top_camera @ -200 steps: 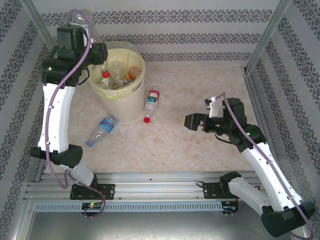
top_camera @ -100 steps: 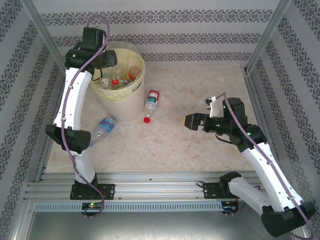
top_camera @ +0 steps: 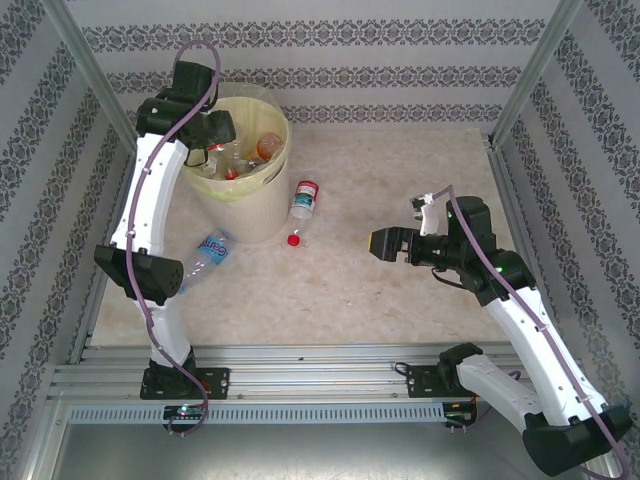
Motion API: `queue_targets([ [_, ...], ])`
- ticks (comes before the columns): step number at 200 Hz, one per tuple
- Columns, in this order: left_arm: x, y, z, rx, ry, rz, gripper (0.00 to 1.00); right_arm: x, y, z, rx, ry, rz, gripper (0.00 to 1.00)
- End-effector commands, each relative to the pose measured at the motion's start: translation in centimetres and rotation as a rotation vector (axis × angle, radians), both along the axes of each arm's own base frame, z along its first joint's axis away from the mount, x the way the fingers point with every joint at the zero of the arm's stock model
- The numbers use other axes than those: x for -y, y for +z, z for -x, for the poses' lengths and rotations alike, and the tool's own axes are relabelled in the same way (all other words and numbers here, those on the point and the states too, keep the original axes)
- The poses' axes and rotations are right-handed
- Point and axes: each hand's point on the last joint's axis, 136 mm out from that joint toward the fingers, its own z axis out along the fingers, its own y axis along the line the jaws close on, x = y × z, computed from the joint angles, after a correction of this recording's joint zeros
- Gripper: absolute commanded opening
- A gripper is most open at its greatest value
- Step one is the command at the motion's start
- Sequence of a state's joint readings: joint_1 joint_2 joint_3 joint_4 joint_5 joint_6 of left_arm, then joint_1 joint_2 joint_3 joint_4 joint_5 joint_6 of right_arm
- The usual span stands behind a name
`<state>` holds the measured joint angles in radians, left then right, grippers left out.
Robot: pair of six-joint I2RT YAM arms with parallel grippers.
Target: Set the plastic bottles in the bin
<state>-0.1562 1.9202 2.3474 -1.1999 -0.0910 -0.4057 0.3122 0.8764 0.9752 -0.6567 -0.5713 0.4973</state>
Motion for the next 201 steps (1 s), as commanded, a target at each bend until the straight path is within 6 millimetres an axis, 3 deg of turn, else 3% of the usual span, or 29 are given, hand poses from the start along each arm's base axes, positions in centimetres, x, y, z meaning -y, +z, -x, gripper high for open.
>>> queue_targets([
  [1,0.1,-1.7,0.7,-0.066,0.02,-0.002,0.61,0.1,0.7,0.3,0.026,0.0,0.006,0.98],
  [51,0.1,-1.3,1.0,-0.058,0.011,-0.005,0.84,0.1,0.8,0.3,0.026,-0.001,0.004,0.98],
  [119,-0.2,4.0,2.5,0.077,-0.064,-0.053,1.0,0.1,0.9,0.3,0.029,-0.001,0.003,0.98],
  [159,0.7,5.6,5.2,0.138,-0.205,-0.085,1.0,-0.1,0.9,0.1,0.029,0.004,-0.004,0.98],
  [180,0.6,5.2,7.5,0.151,-0.27,-0.125,1.0,-0.1,0.9,0.1,0.031,0.008,-0.005,0.98],
  [201,0.4,3.5,10.0,0.127,-0.308,-0.145,1.0,-0.2,1.0,0.1,0.032,0.01,-0.008,0.98],
])
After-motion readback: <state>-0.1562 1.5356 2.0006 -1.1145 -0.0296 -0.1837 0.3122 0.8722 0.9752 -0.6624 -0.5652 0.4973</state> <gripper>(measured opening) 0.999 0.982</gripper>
